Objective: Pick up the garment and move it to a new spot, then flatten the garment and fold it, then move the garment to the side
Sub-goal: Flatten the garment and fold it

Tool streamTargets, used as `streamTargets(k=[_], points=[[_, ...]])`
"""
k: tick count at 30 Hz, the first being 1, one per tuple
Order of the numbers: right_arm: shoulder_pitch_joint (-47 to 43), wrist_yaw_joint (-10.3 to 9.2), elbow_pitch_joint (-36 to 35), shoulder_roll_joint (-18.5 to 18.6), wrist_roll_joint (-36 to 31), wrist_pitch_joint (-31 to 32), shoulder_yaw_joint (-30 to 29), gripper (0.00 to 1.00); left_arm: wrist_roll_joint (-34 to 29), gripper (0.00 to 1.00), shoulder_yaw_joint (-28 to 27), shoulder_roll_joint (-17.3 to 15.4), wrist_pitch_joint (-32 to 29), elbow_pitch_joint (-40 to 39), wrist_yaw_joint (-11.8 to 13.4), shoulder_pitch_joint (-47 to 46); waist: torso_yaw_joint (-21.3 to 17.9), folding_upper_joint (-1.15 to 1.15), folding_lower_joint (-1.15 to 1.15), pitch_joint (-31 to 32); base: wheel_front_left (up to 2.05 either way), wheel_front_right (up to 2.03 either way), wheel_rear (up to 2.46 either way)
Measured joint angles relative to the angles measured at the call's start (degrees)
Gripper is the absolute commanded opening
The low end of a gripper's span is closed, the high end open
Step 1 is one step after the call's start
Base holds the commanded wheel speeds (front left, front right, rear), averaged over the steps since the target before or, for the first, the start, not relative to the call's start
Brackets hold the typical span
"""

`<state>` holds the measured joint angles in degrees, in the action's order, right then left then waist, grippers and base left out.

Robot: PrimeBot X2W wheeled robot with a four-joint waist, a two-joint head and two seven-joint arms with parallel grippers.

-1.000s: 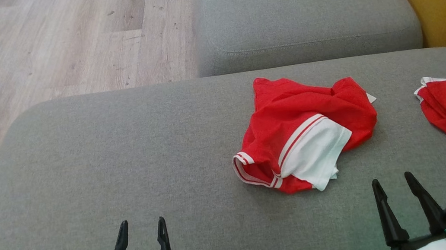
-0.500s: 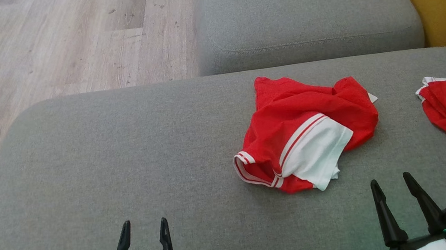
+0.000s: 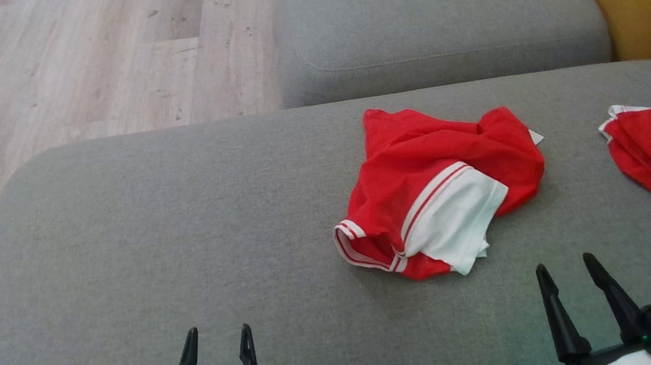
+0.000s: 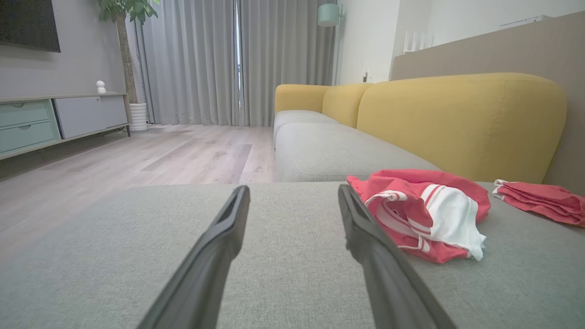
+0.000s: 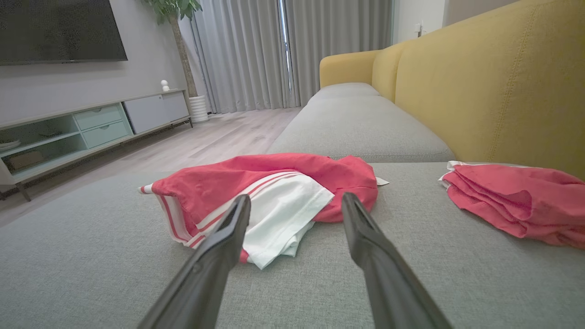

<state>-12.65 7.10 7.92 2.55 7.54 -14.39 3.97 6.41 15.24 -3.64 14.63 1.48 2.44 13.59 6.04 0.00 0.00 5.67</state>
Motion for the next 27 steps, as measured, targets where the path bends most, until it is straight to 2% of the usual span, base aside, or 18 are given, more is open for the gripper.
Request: streamTargets(k=[6,11,17,22,27], points=[[0.1,0.00,-0.1,0.0,-0.1,0.0,0.9,1.00,-0.3,1.00,1.6,0.0,0.0,2.2,-1.0,-1.2,-1.6,0.00,0.00,-1.3,0.00,0.00,0.00],[0.3,0.00,-0.7,0.1,-0.5,0.0,1.4,1.00,-0.3,1.00,4.4,0.1,0.0,6.4,-2.7,-6.8,-3.3,0.00,0.00,-3.2,0.00,0.00,0.00],[0.9,0.00,-1.9,0.8,-0.5,0.0,2.5,1.00,-3.1,1.00,7.6,0.4,0.0,14.9,-5.3,-16.0,-5.3,0.00,0.00,-6.9,0.00,0.00,0.00],[5.4,0.00,-3.0,1.7,-0.4,0.0,2.8,1.00,-5.3,1.00,9.3,0.5,0.0,25.5,-6.5,-25.4,-6.7,0.00,-0.01,-11.2,0.00,0.00,0.00],[8.6,0.00,-3.2,1.9,-0.3,0.0,3.3,1.00,-7.2,1.00,9.5,0.5,0.0,32.1,-5.4,-32.9,-8.4,0.00,-0.02,-14.9,0.00,0.00,0.00]])
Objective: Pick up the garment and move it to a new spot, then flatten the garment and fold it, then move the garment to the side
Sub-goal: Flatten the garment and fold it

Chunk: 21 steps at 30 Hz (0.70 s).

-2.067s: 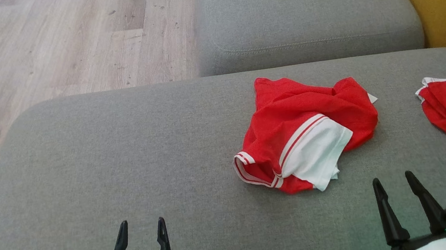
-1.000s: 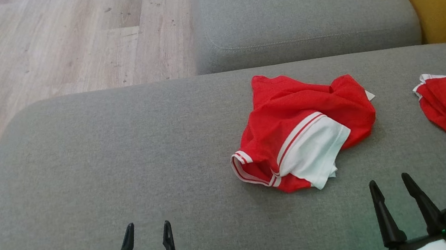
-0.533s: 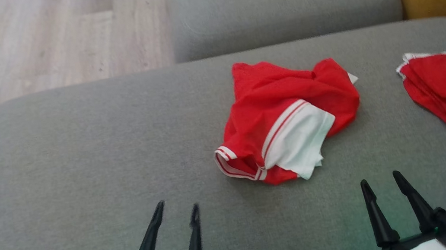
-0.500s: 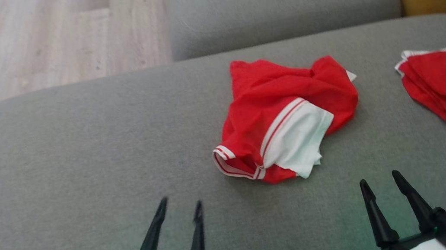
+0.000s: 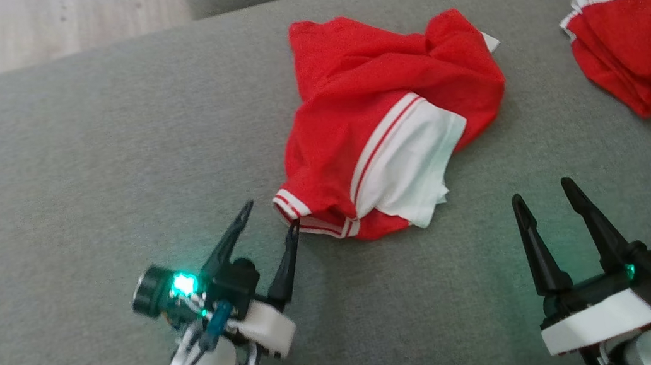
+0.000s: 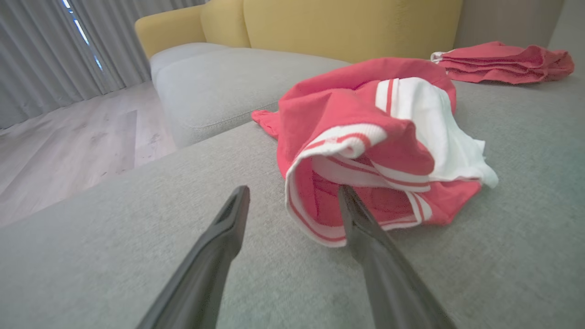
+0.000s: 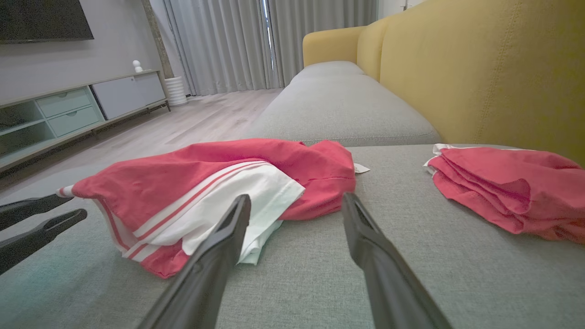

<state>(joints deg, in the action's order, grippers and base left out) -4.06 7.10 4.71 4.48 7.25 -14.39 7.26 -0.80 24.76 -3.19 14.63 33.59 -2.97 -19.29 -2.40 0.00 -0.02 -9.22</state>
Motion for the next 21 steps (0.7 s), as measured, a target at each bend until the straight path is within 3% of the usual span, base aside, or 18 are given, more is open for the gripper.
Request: streamTargets(k=[7,13,14,16,21], points=[[1.5,0.00,0.1,0.0,0.3,0.0,0.3,1.00,-0.9,1.00,3.2,-0.5,0.0,1.4,-2.0,-6.0,-3.2,0.00,0.01,-2.2,0.00,0.00,0.00],[2.0,0.00,0.3,-0.1,0.5,0.0,0.8,1.00,-1.0,1.00,3.7,-1.1,0.0,3.6,-2.1,-8.5,-6.5,0.00,0.02,-2.1,0.00,0.00,0.00],[2.3,0.00,0.3,-0.1,0.7,0.0,0.9,1.00,-1.0,0.00,3.7,-1.2,0.0,4.2,-2.0,-9.2,-7.1,0.00,0.02,-2.0,0.00,0.00,0.00],[2.5,0.00,0.1,-0.2,1.2,0.0,0.8,1.00,-0.9,0.00,3.3,-1.2,0.0,4.6,-1.2,-10.4,-8.3,0.00,0.02,-1.7,0.00,0.00,0.00],[2.4,0.00,0.1,-0.5,1.3,0.0,0.7,1.00,-0.6,0.00,4.3,-1.3,0.1,5.5,-2.2,-13.3,-11.5,0.00,0.02,-0.6,0.00,0.00,0.00]])
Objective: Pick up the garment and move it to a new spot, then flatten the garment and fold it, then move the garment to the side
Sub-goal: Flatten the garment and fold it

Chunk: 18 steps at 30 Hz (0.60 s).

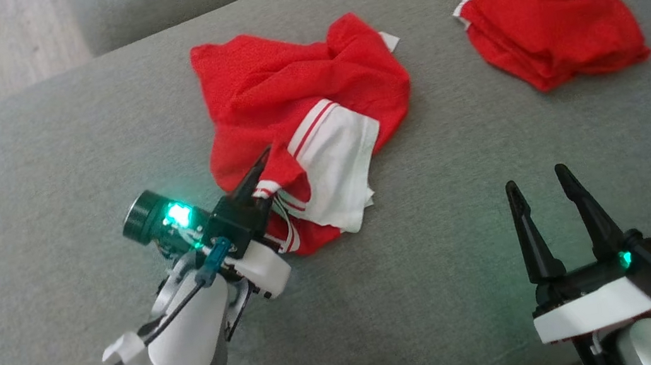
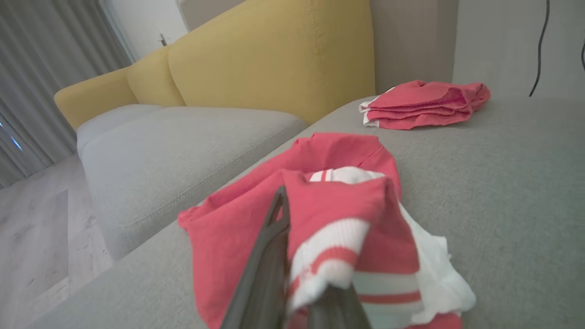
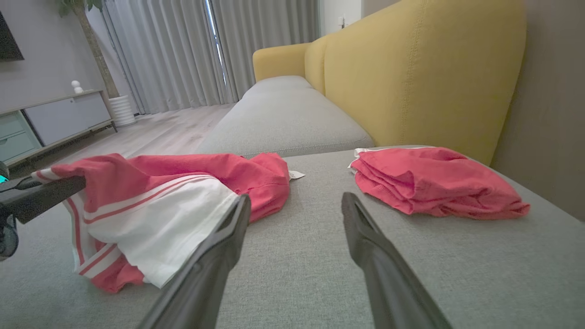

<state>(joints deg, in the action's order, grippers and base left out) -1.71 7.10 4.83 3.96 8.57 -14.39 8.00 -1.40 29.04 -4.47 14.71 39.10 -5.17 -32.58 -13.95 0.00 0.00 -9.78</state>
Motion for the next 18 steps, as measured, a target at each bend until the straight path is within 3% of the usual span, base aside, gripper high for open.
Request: streamTargets(k=[5,10,18], points=[[0.0,0.00,0.0,-0.5,0.0,0.0,0.2,1.00,1.0,0.00,2.8,0.2,0.0,-1.8,-1.5,-5.5,-1.6,0.00,0.00,1.2,0.00,0.00,0.00],[-0.1,0.00,0.0,-0.7,0.0,0.0,0.6,1.00,2.5,0.00,5.0,0.2,0.0,-4.8,-2.2,-17.9,-2.7,0.00,0.00,2.7,0.00,0.00,0.00],[-0.5,0.00,-0.1,-0.8,0.0,0.0,0.5,1.00,8.4,0.00,3.8,-1.1,0.1,-8.5,-2.4,-34.8,-3.0,0.00,0.01,4.3,0.00,0.00,0.00]])
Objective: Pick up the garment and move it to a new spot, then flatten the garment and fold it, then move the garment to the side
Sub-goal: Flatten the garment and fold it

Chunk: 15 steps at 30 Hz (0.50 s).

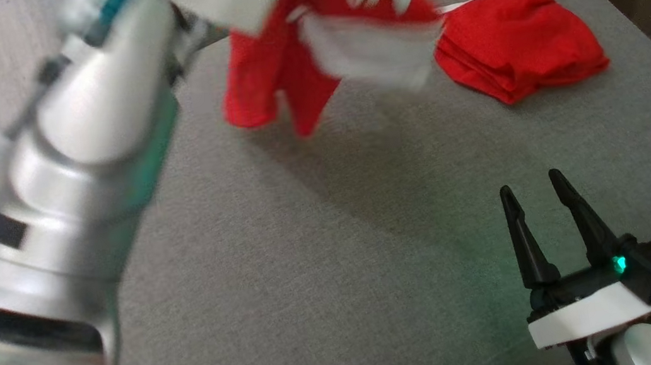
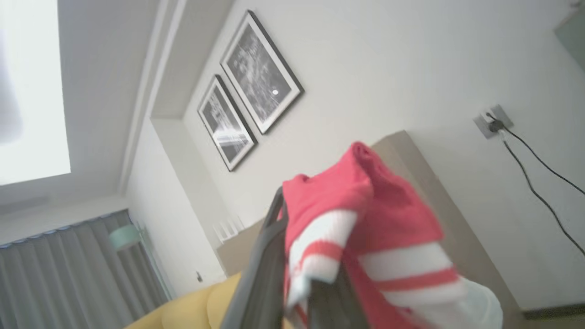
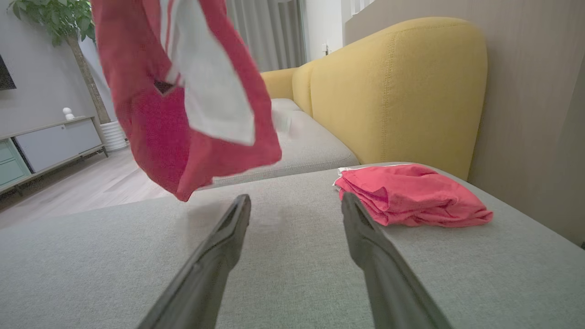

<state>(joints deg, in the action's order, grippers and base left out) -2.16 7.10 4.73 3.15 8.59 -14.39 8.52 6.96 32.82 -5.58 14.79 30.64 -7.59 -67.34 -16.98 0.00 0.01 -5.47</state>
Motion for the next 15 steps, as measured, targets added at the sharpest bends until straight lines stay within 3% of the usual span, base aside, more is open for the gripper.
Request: streamTargets(k=[3,6,11,15], points=[[-0.6,0.00,-0.3,0.0,0.0,0.0,-0.2,1.00,1.9,0.00,-2.7,-1.8,0.2,0.0,0.0,-1.8,1.2,0.00,0.00,0.2,0.00,0.00,0.00],[-1.3,0.00,-0.5,-0.1,0.0,0.0,-0.6,1.00,4.0,0.00,-4.8,-4.6,0.2,1.3,0.3,2.6,3.0,0.00,0.00,0.3,0.00,0.00,0.00],[-1.7,0.00,-1.1,-0.3,-0.1,0.0,-1.7,1.00,9.9,0.00,-7.5,-8.5,0.0,3.6,1.1,22.0,6.6,0.00,-0.01,-0.2,0.00,0.00,0.00],[-2.0,0.00,-1.3,-0.2,-0.9,0.0,-2.6,1.00,14.9,0.00,-9.4,-9.1,-0.2,5.2,2.5,38.8,9.7,0.00,-0.01,-0.9,0.00,0.00,0.00]])
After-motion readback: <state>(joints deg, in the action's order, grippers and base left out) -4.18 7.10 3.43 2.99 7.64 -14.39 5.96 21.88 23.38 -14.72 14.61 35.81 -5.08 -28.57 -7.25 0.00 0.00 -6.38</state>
